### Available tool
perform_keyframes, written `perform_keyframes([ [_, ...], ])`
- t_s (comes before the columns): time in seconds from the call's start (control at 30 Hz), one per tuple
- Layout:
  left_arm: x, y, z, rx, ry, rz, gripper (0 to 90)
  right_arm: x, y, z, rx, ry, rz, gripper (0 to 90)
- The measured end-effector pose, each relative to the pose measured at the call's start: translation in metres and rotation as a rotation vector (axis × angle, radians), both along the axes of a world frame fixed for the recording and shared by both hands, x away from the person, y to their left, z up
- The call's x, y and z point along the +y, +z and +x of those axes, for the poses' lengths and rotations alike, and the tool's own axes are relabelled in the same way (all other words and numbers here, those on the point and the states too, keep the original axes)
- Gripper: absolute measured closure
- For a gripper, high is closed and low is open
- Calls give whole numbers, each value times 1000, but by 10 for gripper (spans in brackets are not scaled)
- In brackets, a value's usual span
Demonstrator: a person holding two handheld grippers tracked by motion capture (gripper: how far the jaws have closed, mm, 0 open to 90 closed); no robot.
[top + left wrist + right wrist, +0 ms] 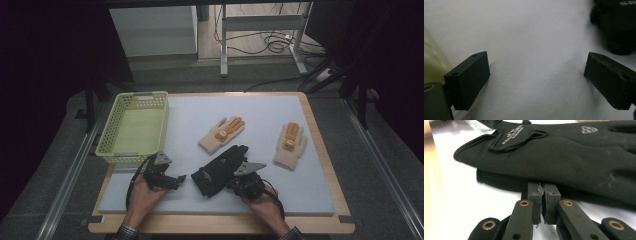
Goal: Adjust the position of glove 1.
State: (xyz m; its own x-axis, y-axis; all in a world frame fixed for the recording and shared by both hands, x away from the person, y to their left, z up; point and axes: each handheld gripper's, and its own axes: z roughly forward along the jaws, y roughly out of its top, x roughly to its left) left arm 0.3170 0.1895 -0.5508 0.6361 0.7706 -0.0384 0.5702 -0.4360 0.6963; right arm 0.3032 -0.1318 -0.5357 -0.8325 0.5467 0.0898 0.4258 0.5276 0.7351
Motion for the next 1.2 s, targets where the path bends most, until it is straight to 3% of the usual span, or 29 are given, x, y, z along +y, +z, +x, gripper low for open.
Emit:
perform_keyframes([
  [0.13, 0, 0, 0, 0, 0, 0, 63, 2, 0, 2, -3, 8, -2, 847],
  [0.27, 0, 0, 0, 0, 2, 1, 63, -9, 5, 0, -35, -8, -46, 779],
  [0.47, 0, 0, 0, 1, 3, 2, 62, -47, 9, 11, -57, -119, -55, 634],
  [0.57, 0, 0, 0, -1, 4, 0, 61, -63, 10, 19, -46, -169, -49, 537],
  [0.7, -1, -1, 0, 1, 7, -5, 60, -80, 8, 27, -74, -226, -88, 413],
  [0.83, 0, -1, 0, 5, 1, -6, 56, -87, 4, 31, -72, -203, -56, 338],
  [0.93, -1, -1, 0, 11, -9, -5, 40, -84, 4, 29, -93, -188, -89, 307],
  [1.1, -1, 2, 1, 30, -20, 1, 32, -84, 3, 29, -97, -192, -88, 300],
  [1.2, 0, 9, -1, 42, -31, -17, 16, -83, 3, 29, -98, -194, -89, 295],
])
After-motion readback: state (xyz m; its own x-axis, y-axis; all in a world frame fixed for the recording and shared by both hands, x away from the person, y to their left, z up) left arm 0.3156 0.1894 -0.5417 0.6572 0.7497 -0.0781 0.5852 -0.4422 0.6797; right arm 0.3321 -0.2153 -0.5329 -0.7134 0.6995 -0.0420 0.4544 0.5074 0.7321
